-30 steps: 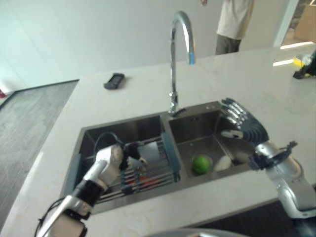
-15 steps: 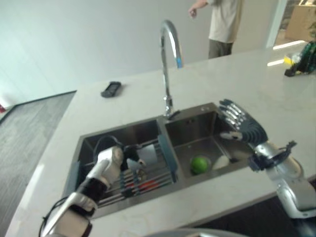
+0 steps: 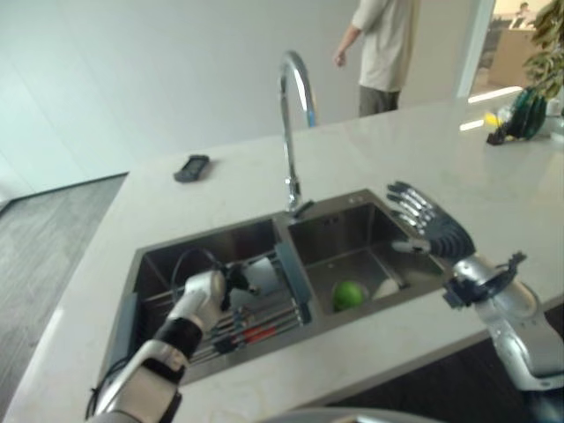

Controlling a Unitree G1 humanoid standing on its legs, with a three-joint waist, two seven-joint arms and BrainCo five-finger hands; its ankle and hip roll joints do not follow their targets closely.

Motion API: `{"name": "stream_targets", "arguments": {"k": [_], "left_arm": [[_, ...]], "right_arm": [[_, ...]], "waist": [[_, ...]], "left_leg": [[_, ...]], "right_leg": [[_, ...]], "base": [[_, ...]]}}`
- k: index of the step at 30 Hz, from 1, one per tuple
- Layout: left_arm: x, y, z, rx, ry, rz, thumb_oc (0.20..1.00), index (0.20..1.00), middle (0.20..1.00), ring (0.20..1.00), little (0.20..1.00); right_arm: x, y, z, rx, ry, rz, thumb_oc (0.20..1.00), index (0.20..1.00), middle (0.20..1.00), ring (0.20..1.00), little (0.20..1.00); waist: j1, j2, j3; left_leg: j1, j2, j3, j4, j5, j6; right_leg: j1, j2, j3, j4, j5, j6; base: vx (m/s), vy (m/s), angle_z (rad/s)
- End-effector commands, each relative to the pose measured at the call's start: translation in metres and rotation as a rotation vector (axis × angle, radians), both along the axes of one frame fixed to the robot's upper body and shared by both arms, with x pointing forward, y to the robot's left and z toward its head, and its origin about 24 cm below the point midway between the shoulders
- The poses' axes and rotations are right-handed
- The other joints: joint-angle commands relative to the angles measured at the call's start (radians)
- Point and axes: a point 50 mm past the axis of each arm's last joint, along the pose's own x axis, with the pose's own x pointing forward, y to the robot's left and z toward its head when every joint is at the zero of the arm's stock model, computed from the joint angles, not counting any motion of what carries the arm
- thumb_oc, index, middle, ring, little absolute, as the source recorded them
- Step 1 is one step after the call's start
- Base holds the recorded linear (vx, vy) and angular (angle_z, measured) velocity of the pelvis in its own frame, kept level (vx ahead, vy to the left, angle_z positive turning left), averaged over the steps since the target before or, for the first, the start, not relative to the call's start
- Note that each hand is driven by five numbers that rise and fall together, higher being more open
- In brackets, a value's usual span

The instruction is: Place the dishes in the dishwasher.

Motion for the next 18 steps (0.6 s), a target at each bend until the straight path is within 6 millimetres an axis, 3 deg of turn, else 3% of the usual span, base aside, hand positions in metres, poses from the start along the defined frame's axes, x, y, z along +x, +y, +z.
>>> {"name": "stream_targets", "arguments": {"k": [1,6,10,13,18], "left_arm": [[-0.066,0.009,-0.07,0.161,0.298,-0.028,0.2,0.2,0.2,0.2,0.2],[-0.065,0.008,-0.069,0.181,0.213,-0.07,0.2,0.2,0.2,0.2,0.2],[-0.05,0.006,-0.051,0.158,0.091,-0.105,0.2,0.2,0.2,0.2,0.2],[-0.03,0.013,-0.017,0.092,-0.102,-0.086,0.2,0.2,0.2,0.2,0.2],[-0.021,0.032,0.026,0.025,-0.34,-0.052,0.2,0.2,0.2,0.2,0.2]], "right_arm": [[0.009,0.008,0.047,0.029,-0.23,0.052,1.0,1.0,1.0,1.0,1.0],[0.008,0.008,0.047,0.032,-0.24,0.036,1.0,1.0,1.0,1.0,1.0],[0.008,0.005,0.048,0.03,-0.245,0.01,1.0,1.0,1.0,1.0,1.0],[0.006,0.0,0.045,0.027,-0.25,-0.03,1.0,1.0,1.0,1.0,1.0],[0.001,-0.006,0.041,0.026,-0.25,-0.075,1.0,1.0,1.0,1.0,1.0]], "waist": [[-0.039,-0.019,0.118],[-0.028,-0.025,0.125],[-0.01,-0.027,0.13],[0.013,-0.023,0.135],[0.04,-0.02,0.139]], "left_leg": [[0.052,-0.015,-0.004,0.018,-0.141,0.03],[0.049,-0.015,-0.01,0.018,-0.141,0.029],[0.045,-0.015,-0.023,0.018,-0.14,0.027],[0.042,-0.015,-0.037,0.018,-0.138,0.024],[0.039,-0.014,-0.055,0.018,-0.135,0.021]], "right_leg": [[0.074,-0.005,-0.002,0.024,-0.097,0.069],[0.074,-0.008,-0.006,0.024,-0.094,0.069],[0.077,-0.013,-0.018,0.022,-0.091,0.072],[0.081,-0.019,-0.034,0.02,-0.088,0.074],[0.086,-0.024,-0.053,0.018,-0.085,0.073]], "base": [[0.0,0.0,0.0],[-0.03,-0.007,-0.06],[-0.01,-0.003,0.02],[0.0,-0.002,0.06],[0.0,-0.003,0.08]]}}
